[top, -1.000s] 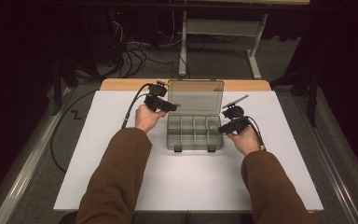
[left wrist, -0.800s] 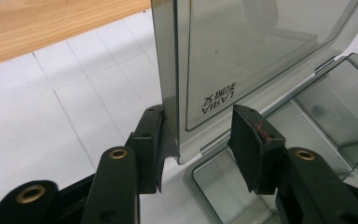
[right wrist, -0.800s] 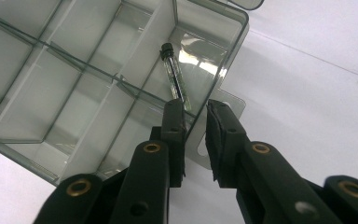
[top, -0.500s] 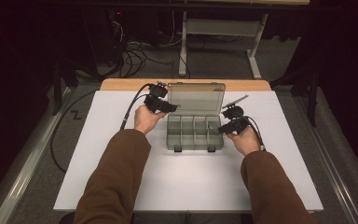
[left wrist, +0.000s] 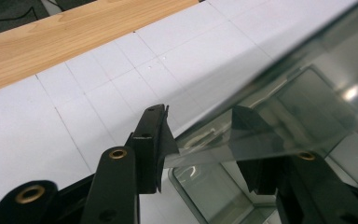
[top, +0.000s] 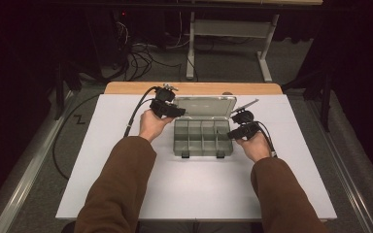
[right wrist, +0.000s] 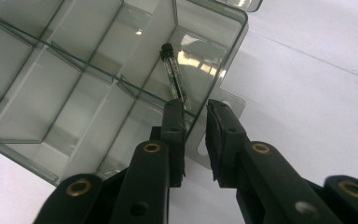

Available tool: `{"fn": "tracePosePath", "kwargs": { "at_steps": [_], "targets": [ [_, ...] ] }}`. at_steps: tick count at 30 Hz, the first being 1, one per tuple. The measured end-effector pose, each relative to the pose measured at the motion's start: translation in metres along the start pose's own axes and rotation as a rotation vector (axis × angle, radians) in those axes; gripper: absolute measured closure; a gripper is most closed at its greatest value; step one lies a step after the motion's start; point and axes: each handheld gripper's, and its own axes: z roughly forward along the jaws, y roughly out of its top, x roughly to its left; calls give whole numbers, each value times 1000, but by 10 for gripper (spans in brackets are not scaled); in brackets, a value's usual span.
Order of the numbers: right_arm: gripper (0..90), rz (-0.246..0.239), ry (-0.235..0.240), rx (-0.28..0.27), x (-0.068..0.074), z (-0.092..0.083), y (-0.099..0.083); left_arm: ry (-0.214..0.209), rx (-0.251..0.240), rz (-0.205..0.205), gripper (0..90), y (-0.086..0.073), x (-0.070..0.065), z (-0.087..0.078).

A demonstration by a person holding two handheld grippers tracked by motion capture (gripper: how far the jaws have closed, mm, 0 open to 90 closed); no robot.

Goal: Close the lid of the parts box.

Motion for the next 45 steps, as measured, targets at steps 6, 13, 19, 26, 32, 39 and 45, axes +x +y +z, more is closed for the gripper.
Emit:
{"fn": "tracePosePath", "kwargs": {
  "at_steps": [6, 13, 19, 26, 32, 39, 45],
  "targets": [
    [785, 3, 12, -8, -2, 0, -1, -12, -15, -6, 530, -4, -2, -6],
    [785, -1, 14, -26, -2, 0, -4, -25, -25, -38, 538, -3, 0, -18],
    [783, -13, 22, -48, -4, 0, -7, -22, -20, -32, 545, -5, -2, -22],
    [781, 0, 79, -79, -11, 0, -11, -11, -16, -18, 543, -8, -3, -22],
    [820, -16, 112, -141, -12, -16, -13, -14, -2, -18, 543, -9, -2, -21],
    [884, -45, 115, -237, -12, -41, -12, -12, 4, -8, 543, -14, 0, -22],
    [888, -54, 127, -265, -12, -48, -8, -17, 28, -15, 529, -17, 2, -23]
  ]
}}
